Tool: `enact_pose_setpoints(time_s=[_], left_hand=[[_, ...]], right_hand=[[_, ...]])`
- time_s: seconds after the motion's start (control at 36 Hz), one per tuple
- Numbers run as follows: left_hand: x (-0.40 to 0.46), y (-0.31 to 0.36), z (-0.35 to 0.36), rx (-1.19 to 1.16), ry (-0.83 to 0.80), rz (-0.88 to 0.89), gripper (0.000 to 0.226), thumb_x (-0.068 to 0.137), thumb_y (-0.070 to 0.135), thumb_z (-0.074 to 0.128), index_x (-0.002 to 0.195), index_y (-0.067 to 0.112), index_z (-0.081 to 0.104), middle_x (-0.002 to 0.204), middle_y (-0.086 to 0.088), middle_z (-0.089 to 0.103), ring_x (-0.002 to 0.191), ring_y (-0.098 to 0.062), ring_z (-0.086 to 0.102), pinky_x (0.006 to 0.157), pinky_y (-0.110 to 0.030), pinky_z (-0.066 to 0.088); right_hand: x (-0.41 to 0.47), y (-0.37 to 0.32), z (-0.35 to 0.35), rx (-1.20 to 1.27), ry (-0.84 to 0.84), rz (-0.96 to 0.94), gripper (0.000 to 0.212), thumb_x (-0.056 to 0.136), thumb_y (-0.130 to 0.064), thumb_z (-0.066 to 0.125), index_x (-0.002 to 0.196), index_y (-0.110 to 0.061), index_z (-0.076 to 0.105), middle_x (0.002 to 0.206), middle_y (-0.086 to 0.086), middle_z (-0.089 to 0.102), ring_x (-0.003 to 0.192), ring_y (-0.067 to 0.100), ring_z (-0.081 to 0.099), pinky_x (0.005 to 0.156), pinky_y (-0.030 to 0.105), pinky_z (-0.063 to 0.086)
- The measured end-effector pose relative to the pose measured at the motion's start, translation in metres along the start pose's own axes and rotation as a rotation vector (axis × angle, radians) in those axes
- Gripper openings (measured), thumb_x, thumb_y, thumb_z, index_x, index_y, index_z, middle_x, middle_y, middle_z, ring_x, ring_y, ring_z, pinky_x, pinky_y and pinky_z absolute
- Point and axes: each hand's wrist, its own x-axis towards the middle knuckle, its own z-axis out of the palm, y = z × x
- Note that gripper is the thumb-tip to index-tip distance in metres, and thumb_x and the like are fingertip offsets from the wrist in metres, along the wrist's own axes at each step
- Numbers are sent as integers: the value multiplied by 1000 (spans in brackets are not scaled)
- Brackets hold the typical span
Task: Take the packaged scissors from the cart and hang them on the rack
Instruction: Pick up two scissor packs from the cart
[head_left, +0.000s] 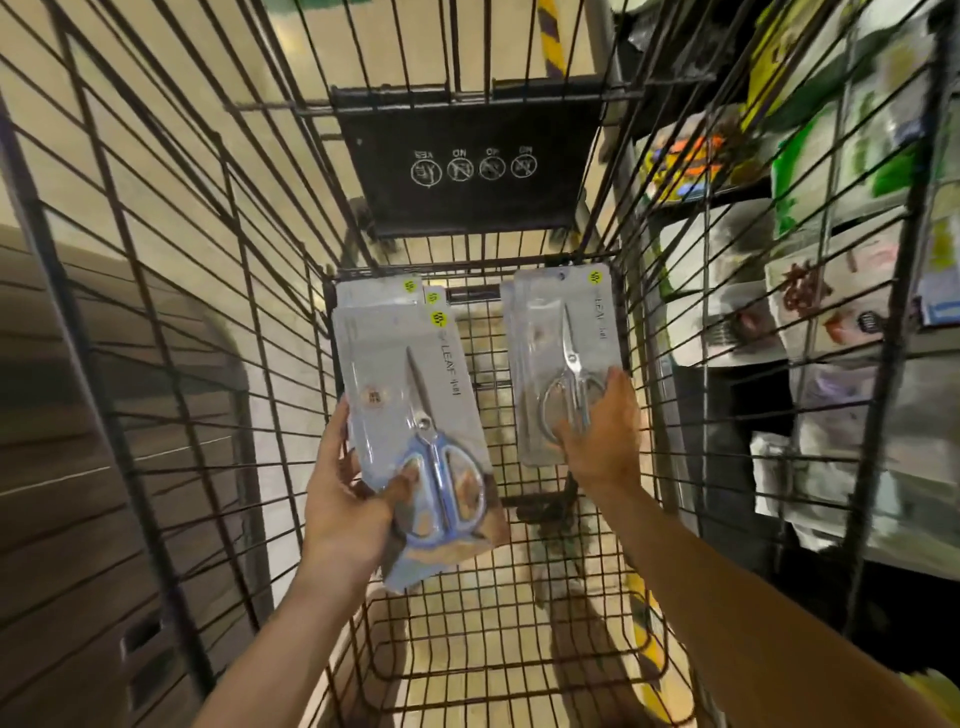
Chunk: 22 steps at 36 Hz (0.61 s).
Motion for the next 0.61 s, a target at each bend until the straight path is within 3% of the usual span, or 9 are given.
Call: enact_pose_setpoints(time_s=[0.17, 0.33, 0.39, 0.44, 0.53, 0.61], left_hand=[[4, -8, -2, 2, -11, -21, 93, 85, -16, 71, 157, 34, 38, 124, -1, 76, 106, -13, 75, 71, -22, 63], [10, -14, -4, 36, -10, -12, 95, 85, -20, 70, 156, 36, 39, 118, 3, 78, 105, -15, 76, 73, -23, 62], [10, -14, -6, 43, -12, -6, 94, 86, -17, 71, 156, 38, 39, 121, 3, 77, 106, -14, 76, 73, -24, 63], [11, -13, -7, 41, -12, -10, 93, 87, -16, 70, 156, 38, 38, 120, 2, 77, 106, -14, 75, 74, -26, 63], [11, -13, -7, 43, -7, -13, 92, 88, -17, 68, 156, 37, 38, 119, 1, 76, 103, -11, 76, 75, -27, 64], [10, -13, -8, 75, -19, 10, 93, 88, -16, 69, 155, 41, 39, 118, 6, 76, 103, -8, 75, 75, -26, 64]], right_hand=[[-4, -5, -5, -26, 1, 24, 114, 68, -13, 92, 156, -17, 21, 148, 9, 38, 135, 32, 45, 98, 55, 55], [-17, -8, -5, -126, 58, 68, 123, 58, -22, 99, 158, -17, 27, 137, 15, 46, 128, 32, 44, 103, 48, 47], [-21, -6, -2, -8, 14, 84, 113, 61, -17, 98, 154, -21, 34, 133, 10, 50, 118, 26, 55, 86, 41, 56], [-25, -3, 2, 76, -42, 108, 98, 67, -17, 95, 149, -20, 41, 128, 7, 59, 106, 22, 64, 71, 31, 56], [-30, 2, 4, 129, -119, 121, 74, 80, -22, 87, 139, -16, 44, 116, 7, 63, 99, 27, 68, 73, 38, 61], [-36, 6, 2, 234, -186, 133, 68, 94, -19, 73, 149, -13, 34, 112, 1, 64, 101, 25, 69, 72, 31, 59]])
